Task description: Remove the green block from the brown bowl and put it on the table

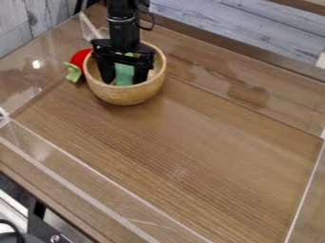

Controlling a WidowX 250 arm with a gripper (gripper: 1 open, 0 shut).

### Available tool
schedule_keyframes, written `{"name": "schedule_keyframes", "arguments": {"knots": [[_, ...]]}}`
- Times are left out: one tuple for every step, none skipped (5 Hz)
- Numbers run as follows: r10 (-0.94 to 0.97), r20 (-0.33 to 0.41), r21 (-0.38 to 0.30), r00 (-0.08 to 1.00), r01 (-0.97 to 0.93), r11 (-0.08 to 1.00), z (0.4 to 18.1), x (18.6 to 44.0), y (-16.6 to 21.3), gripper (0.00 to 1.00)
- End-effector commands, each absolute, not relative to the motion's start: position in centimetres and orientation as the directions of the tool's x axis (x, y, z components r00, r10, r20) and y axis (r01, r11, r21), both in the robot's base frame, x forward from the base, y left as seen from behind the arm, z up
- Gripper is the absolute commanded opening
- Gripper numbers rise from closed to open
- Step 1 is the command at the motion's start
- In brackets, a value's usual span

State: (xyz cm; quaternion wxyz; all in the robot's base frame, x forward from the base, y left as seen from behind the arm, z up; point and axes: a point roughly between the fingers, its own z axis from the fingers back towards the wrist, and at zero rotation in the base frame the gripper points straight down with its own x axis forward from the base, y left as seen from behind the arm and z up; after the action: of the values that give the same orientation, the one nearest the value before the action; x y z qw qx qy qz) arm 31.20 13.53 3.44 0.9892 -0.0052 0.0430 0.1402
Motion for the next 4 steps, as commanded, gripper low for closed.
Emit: {"name": "schedule_keyframes", "arguments": {"knots": [[0.269,-0.036,0.004,0.962,-0.27,0.963,4.79,31.81,14.23,1.0],[0.264,-0.037,0.001,0.964,-0.264,0.965,4.8,31.81,14.2,1.0],[0.259,-0.037,-0.001,0.965,-0.259,0.966,4.79,31.82,14.17,1.0],[0.26,-0.024,-0.013,0.965,-0.26,0.966,5.6,31.75,14.13,0.0]]}}
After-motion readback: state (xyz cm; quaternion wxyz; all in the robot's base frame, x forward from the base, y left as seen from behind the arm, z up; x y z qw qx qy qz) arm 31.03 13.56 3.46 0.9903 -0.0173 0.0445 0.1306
